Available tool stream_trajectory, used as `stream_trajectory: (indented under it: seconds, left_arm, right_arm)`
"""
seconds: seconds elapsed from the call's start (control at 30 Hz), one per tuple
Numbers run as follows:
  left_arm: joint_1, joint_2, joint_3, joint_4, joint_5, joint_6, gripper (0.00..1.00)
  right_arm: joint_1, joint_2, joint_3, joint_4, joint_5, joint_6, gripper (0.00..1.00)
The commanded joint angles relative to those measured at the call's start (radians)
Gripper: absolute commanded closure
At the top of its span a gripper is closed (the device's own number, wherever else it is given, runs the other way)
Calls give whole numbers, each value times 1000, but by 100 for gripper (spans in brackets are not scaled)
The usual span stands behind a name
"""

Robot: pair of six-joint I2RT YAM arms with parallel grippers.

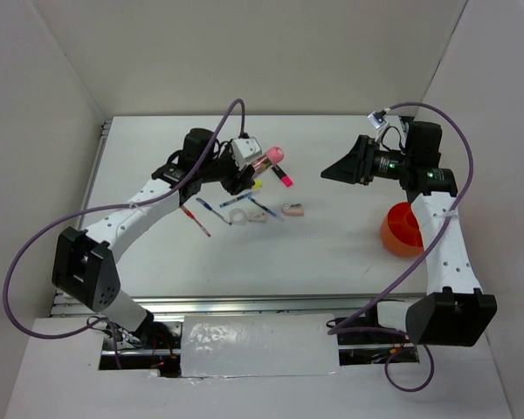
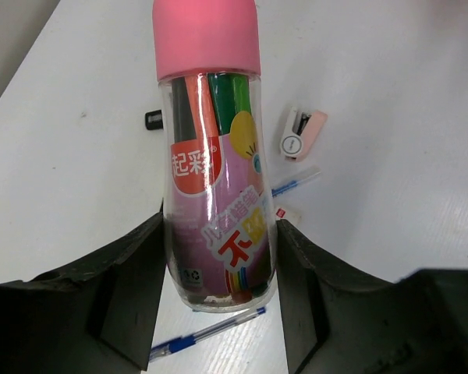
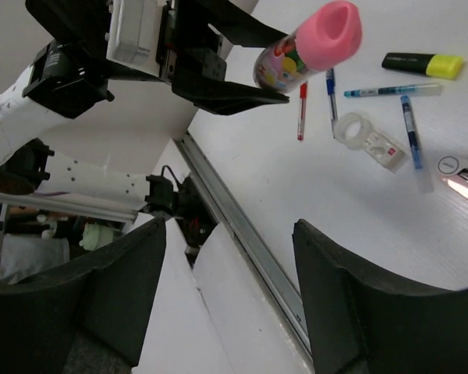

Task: Sort the stationery into containers
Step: Pick up the stationery from the center of the board.

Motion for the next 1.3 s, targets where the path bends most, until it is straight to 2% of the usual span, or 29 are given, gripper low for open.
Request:
stream_trajectory:
  seconds: [0.0,0.17,0.37,0.57,0.7,0.87,1.1,1.27]
  left_arm:
    - [-56,-56,-12,64,-49,49,97]
    - [-105,-82,-40,69,-37,23,100]
    - [-179,-136,-50,75,-55,6,100]
    - [-205,-185,-70,82,-96,27,100]
    - [-249,-220,-112,79,-116,81,100]
    - [-263,-213,-115,75,-129,92,100]
    - [-277,-198,-86,69,-126,96,100]
    - [-281,-190,-73,56,-116,96,100]
  right_arm:
    - [35,-45,-43,134,-30,98,28]
    - [60,-13,-78,178,-13,134,37]
    - [61,60,-42,173,-5,132,39]
    - [72,69,-66,170,-19,134,43]
    - [74,78,-103,240,-51,204,46]
    - [80,84,-101,276,-82,238,47]
    - [146,92,-106,225,-51,185,48]
    - [154,106,-118,216,-40,182,52]
